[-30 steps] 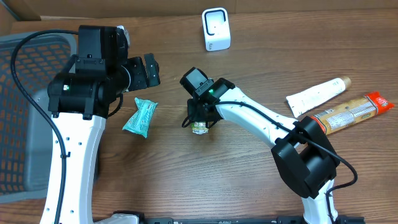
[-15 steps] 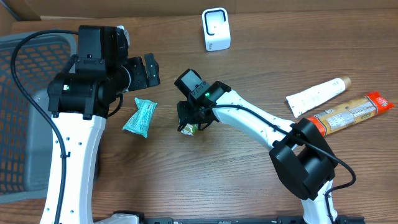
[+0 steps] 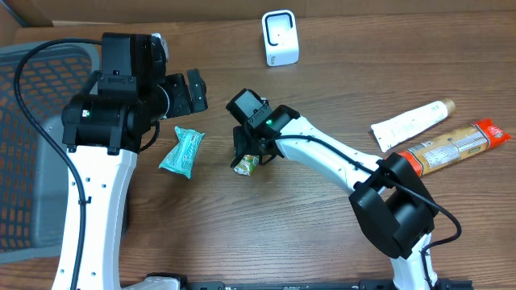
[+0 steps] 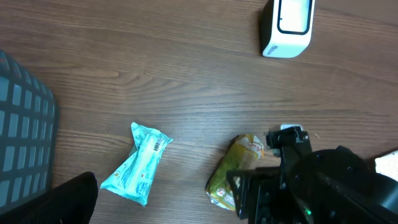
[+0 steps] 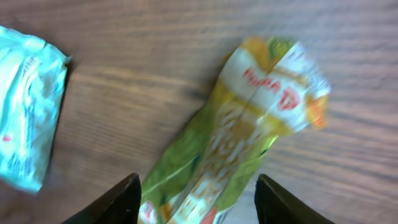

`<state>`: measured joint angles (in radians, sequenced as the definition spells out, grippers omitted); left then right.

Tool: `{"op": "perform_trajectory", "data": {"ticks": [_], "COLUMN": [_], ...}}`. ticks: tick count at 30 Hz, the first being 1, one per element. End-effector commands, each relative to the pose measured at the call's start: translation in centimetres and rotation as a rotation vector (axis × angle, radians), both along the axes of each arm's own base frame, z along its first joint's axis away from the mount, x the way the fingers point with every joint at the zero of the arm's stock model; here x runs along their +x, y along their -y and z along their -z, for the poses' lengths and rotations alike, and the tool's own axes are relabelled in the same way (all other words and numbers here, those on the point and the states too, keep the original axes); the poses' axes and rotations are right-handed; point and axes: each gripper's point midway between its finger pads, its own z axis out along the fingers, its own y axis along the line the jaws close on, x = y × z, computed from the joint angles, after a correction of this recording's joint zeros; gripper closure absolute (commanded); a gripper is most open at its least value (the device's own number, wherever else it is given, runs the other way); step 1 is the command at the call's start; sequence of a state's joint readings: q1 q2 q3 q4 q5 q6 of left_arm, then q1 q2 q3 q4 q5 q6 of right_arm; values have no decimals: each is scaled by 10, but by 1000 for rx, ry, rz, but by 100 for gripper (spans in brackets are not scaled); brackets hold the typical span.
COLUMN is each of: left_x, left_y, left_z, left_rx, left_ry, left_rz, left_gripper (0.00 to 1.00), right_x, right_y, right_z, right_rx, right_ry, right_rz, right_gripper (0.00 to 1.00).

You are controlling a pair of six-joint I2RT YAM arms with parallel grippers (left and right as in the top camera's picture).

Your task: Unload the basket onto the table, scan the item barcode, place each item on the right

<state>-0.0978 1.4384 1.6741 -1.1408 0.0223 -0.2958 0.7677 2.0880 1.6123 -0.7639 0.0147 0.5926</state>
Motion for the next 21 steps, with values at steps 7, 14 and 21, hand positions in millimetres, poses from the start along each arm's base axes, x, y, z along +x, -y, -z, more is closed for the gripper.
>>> {"op": "perform_trajectory", "data": {"ticks": [7,14,21], "left_x": [1,1,1], "left_y": [1,1,1], "left_z": [-3,-3,-3], "left_rx": [4,4,4], "left_ry": [8,8,8], "left_rz": [13,13,13], "left_gripper": [0,0,1], "right_x": [67,79,67], "right_y": [17,7,49], "right_z": [-15,6,30], "right_rx": [5,-26,-259], "right_ry": [222,283,221], "right_rz": [-44,-159,-180], "right_gripper": [40,44,40]}}
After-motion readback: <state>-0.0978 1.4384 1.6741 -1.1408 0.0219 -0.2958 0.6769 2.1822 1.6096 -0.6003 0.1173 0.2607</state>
